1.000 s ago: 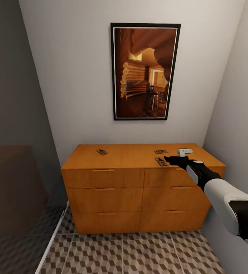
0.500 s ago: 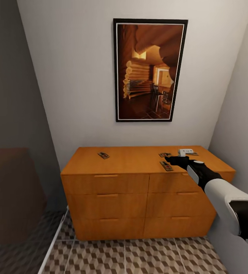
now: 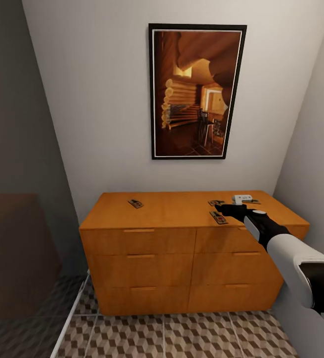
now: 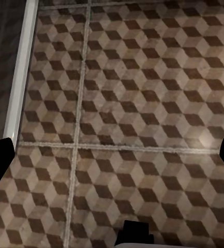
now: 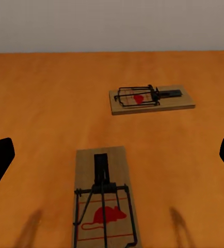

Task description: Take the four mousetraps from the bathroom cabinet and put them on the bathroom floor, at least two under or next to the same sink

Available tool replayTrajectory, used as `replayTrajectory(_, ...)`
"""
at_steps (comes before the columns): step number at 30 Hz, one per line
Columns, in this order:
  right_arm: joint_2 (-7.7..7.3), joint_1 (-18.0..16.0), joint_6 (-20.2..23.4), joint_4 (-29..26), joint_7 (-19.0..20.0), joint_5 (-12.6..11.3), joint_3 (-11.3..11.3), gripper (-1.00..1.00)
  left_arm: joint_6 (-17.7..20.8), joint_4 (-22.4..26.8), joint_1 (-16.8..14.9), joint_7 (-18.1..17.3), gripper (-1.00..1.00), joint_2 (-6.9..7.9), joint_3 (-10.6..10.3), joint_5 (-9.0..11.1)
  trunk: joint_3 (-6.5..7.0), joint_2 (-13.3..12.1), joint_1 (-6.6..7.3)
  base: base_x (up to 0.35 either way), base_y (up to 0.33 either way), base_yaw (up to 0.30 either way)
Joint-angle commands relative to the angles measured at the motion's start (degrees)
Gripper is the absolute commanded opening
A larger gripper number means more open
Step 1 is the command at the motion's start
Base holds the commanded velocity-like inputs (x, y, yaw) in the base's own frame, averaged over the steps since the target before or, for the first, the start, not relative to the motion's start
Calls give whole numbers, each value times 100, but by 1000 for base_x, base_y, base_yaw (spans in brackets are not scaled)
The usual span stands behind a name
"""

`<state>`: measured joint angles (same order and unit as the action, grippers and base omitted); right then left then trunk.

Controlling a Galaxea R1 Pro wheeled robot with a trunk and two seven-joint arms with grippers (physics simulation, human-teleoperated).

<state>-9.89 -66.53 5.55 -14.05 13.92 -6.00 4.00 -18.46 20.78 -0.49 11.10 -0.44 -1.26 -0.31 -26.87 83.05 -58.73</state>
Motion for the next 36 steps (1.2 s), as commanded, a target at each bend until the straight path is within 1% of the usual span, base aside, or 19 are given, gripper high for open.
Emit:
replayTrajectory(1,-5,-2,34,-10,5,-59,41,100,-16,-4,-3,33,100,0,-14,-4,-6,3,0,1,1,0)
replayTrajectory(16,-13,0,41,-8,5,-53,40,100,-16,-4,-3,33,100,0,-14,-4,-10,3,0,0,0,0)
replayTrajectory(28,-13,15,34,118,1,-44,40,100,-16,-4,-3,33,100,0,-14,-4,-78,3,0,0,0,0)
replayTrajectory(30,-13,16,34,120,-1,11,40,100,-17,-6,-3,33,100,0,-14,-4,-81,3,0,0,0,0)
replayTrajectory(32,-13,17,34,121,-3,136,40,100,-15,-9,-3,33,100,0,-14,-4,-82,3,0,0,0,0)
replayTrajectory(33,-13,17,34,121,-3,250,40,100,-16,-8,-3,33,100,0,-14,-4,-83,3,0,0,0,0)
replayTrajectory(36,-8,17,34,122,-3,426,40,100,-16,-6,-3,33,100,0,-14,-4,-84,3,0,0,0,0)
